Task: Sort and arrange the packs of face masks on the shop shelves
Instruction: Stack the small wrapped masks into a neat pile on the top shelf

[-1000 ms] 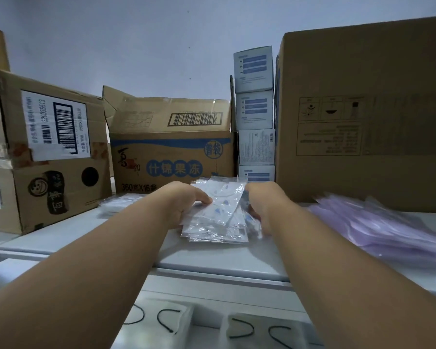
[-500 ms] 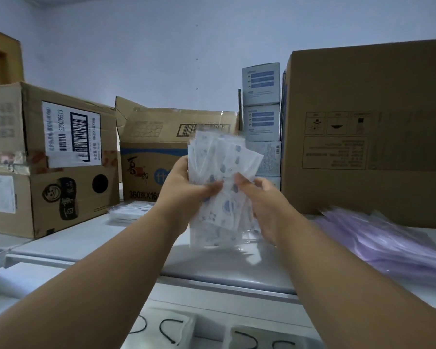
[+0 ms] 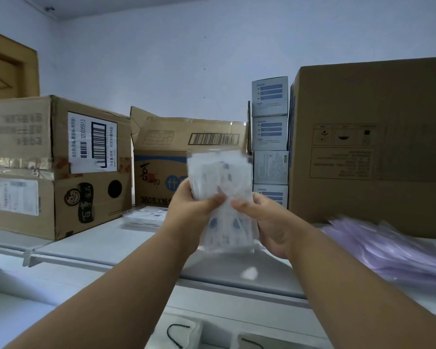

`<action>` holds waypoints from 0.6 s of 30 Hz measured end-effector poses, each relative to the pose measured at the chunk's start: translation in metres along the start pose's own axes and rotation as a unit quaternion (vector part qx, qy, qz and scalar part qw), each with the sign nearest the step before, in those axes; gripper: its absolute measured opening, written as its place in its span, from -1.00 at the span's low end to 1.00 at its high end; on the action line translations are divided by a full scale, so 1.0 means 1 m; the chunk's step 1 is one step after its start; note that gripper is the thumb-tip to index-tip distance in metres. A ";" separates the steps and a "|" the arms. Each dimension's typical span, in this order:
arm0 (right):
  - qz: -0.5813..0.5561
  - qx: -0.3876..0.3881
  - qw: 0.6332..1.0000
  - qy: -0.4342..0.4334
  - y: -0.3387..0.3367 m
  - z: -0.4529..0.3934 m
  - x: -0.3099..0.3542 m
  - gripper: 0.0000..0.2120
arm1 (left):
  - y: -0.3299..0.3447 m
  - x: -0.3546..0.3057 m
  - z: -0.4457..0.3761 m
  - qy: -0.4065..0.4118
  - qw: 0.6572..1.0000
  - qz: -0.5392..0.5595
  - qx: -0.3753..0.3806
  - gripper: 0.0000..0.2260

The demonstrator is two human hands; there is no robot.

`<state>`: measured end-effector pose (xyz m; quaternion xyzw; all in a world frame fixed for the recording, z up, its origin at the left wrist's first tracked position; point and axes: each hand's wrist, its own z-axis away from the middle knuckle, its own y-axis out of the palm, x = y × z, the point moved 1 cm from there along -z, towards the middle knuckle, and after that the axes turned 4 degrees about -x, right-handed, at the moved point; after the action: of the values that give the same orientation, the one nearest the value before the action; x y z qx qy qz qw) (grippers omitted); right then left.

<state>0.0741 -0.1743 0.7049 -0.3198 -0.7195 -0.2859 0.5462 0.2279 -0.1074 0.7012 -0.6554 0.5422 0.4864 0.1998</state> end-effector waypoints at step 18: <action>0.071 -0.121 0.988 -0.071 0.063 -0.014 0.000 -0.63 | -0.139 -0.045 -0.003 -0.028 0.988 -0.149 0.011 -0.46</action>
<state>0.1307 -0.1452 0.7121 -0.4528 -0.6922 -0.3080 0.4701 0.3577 -0.0402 0.7043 -0.7124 0.4381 0.4636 0.2926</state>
